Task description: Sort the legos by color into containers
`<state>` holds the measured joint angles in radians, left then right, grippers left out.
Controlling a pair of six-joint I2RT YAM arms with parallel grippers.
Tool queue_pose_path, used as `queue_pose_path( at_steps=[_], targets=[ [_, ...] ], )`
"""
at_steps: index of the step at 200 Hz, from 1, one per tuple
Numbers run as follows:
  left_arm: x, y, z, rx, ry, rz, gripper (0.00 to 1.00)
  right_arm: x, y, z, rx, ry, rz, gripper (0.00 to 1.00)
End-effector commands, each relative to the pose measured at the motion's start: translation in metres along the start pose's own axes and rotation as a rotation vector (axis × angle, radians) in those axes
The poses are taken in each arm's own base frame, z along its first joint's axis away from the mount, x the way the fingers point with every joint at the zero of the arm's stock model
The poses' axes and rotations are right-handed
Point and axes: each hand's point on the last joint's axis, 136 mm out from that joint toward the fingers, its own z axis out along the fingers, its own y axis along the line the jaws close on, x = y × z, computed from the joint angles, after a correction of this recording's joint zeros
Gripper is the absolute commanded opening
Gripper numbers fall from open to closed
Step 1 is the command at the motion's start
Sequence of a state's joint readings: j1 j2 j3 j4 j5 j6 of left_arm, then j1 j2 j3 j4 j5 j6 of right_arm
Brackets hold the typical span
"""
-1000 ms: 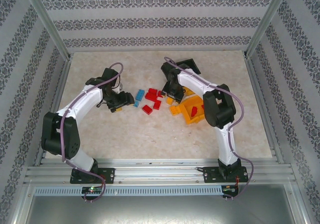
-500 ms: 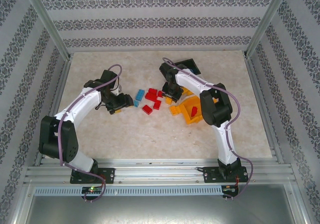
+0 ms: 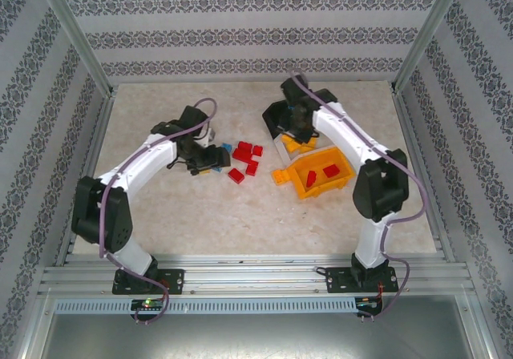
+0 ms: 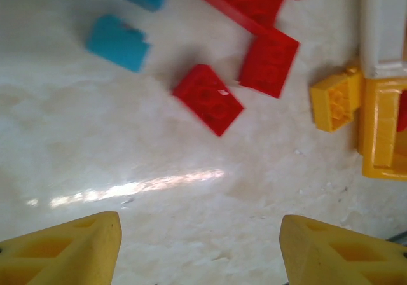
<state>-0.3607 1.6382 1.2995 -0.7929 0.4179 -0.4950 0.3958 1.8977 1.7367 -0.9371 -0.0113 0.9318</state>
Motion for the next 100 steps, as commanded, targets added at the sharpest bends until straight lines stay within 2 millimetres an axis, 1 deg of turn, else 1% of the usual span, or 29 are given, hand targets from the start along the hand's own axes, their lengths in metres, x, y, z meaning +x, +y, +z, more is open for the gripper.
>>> queue_pose_path(
  at_steps=[1,14,41,48,56,58,76,92,100],
  targets=[
    [0.001,-0.029,0.010,0.023,0.025,0.142,0.68,-0.011,-0.041,0.019,0.085,0.005,0.024,0.38],
    [0.003,-0.040,0.017,0.029,0.045,0.189,0.70,-0.020,-0.050,0.023,0.091,-0.002,0.032,0.38],
    [0.008,-0.059,0.029,0.055,0.078,0.268,0.80,-0.034,-0.059,0.037,0.109,-0.002,0.021,0.39],
    [0.009,-0.062,0.031,0.055,0.082,0.290,0.86,-0.037,-0.059,0.040,0.105,0.000,0.018,0.42],
    [0.010,-0.067,0.035,0.052,0.089,0.318,0.98,-0.040,-0.059,0.043,0.096,0.003,0.015,0.47],
    [0.010,-0.068,0.035,0.050,0.090,0.325,0.99,-0.041,-0.058,0.044,0.092,0.005,0.014,0.49],
    [0.011,-0.075,0.044,0.023,0.101,0.402,1.00,-0.046,-0.055,0.039,0.060,0.014,0.009,0.58],
    [0.013,-0.082,0.054,-0.002,0.108,0.502,1.00,-0.047,-0.052,0.027,0.034,-0.001,-0.010,0.61],
    [0.013,-0.086,0.059,-0.004,0.107,0.565,1.00,-0.044,-0.052,0.021,0.023,0.001,-0.019,0.62]
  ],
)
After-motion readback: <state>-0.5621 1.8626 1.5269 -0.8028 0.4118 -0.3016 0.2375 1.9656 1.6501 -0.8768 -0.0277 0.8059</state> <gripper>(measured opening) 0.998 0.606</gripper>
